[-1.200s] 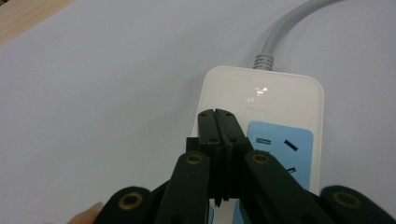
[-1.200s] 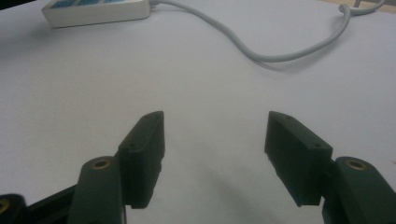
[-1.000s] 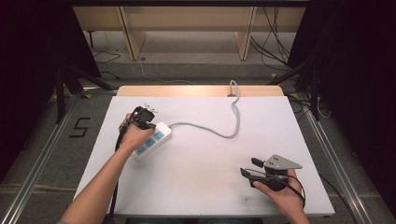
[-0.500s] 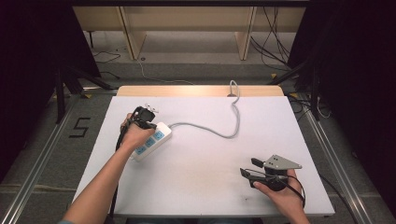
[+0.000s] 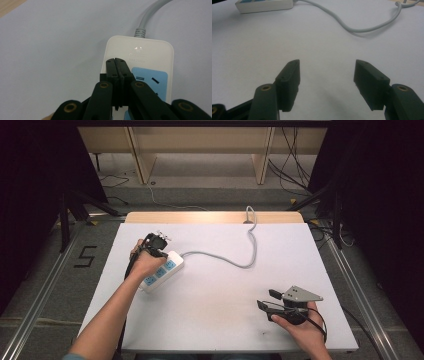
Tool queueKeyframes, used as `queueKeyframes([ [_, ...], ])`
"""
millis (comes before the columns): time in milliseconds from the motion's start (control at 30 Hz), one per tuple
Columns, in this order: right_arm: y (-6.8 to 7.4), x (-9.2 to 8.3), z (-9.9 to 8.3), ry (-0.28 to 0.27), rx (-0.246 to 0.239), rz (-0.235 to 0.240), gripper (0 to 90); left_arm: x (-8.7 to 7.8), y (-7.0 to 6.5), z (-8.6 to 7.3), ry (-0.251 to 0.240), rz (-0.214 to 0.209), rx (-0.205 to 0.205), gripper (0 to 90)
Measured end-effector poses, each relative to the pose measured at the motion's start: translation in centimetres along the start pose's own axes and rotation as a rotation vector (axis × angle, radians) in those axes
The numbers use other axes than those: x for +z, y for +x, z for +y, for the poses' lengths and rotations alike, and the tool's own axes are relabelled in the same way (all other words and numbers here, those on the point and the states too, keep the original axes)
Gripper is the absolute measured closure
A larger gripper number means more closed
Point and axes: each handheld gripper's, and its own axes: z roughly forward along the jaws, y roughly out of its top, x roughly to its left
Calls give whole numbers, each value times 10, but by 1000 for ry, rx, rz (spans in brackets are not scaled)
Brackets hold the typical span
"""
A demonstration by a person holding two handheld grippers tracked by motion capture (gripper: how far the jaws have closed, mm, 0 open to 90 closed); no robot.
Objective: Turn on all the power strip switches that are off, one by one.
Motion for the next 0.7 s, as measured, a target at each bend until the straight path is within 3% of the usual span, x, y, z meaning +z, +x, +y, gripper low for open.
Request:
queueKeyframes([
  [600,0,0,0,2,-1,0,390,1,-2,0,9,11,13,899],
  [700,0,0,0,2,-2,1,390,1,-4,1,10,29,36,899],
])
